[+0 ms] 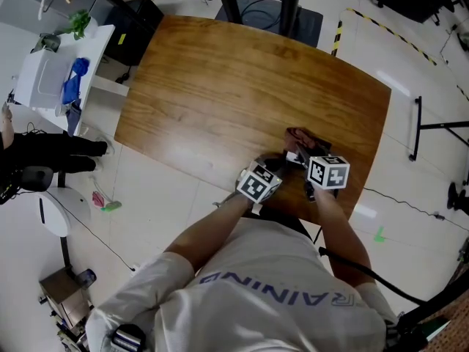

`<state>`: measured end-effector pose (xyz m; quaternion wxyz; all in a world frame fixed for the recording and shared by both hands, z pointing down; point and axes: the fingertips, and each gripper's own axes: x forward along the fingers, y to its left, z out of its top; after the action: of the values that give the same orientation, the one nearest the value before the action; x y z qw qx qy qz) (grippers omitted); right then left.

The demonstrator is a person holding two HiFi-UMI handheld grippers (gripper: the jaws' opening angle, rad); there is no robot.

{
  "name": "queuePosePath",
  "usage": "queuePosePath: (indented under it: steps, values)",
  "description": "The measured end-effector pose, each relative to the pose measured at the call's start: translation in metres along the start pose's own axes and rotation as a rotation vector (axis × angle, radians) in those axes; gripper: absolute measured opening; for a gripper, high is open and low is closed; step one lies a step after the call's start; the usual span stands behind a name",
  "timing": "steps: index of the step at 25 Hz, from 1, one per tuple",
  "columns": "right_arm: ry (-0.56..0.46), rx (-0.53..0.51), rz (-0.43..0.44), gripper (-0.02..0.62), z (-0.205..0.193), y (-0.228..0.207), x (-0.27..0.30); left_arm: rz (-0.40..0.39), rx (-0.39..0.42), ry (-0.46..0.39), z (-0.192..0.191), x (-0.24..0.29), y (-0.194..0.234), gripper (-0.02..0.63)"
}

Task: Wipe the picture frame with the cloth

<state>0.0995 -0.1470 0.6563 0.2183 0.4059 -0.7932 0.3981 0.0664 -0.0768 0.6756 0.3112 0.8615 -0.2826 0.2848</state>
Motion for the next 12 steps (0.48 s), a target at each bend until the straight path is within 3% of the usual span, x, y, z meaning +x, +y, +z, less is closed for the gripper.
queuePosePath:
  steps: [12]
  values:
    - [-0.061,0.039,-0.099,0.120,-0.009,-0.050,-0.042,0.011,0.002,-0.003,0.000,0.000,0.002,0.006]
